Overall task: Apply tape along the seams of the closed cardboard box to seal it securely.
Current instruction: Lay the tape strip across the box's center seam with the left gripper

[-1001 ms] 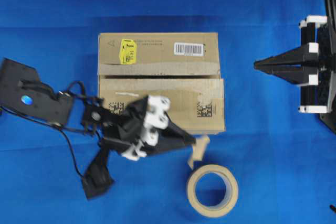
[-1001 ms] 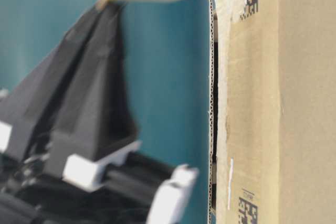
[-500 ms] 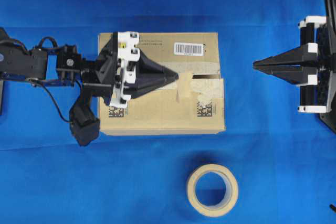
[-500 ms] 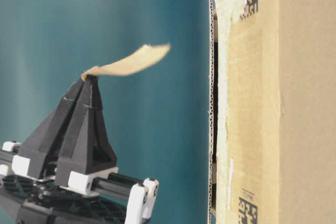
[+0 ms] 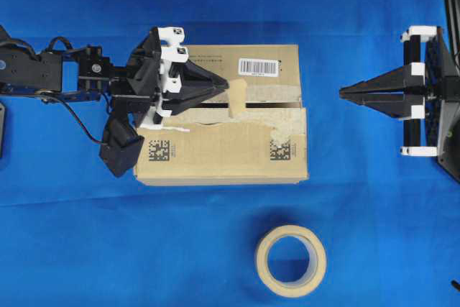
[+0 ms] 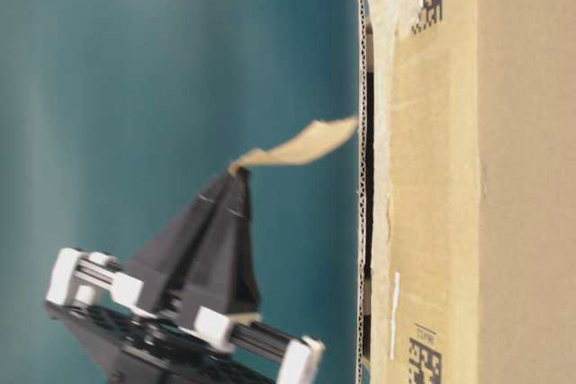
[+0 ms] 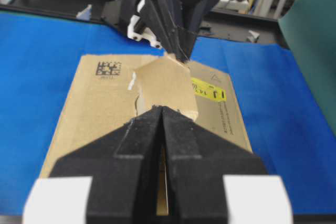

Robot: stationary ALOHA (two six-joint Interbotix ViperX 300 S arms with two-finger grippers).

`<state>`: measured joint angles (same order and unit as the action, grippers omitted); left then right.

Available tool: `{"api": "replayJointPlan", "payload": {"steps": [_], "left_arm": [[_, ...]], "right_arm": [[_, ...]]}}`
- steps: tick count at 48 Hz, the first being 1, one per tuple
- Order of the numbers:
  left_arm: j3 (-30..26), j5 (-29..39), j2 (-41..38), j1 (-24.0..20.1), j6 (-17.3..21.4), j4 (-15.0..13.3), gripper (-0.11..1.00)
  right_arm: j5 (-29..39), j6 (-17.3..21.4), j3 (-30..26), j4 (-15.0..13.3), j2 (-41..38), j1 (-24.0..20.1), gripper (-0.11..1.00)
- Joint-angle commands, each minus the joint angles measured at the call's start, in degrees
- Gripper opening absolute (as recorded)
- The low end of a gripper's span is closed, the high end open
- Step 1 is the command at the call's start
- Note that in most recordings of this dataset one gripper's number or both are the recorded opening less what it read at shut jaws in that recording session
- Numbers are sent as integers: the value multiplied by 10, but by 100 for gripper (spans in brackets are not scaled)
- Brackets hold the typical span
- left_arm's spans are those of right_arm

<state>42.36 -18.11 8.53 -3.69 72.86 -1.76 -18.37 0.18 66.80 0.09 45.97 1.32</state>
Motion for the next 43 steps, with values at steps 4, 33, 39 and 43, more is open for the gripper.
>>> {"api": "replayJointPlan", "payload": {"steps": [4, 33, 39, 43], "left_arm": [[14, 1, 15, -6, -1, 1, 0], [27, 56, 20, -11, 0, 1, 0], [28, 62, 20, -12, 2, 1, 0], [28, 69, 20, -12, 4, 1, 0]], "right_arm": [[-10, 1, -6, 0, -2, -1, -2], [-44, 2, -18, 11, -34, 3, -2], [-49, 2, -25, 13, -46, 7, -2], [-57, 2, -29, 18, -54, 12, -2]]}}
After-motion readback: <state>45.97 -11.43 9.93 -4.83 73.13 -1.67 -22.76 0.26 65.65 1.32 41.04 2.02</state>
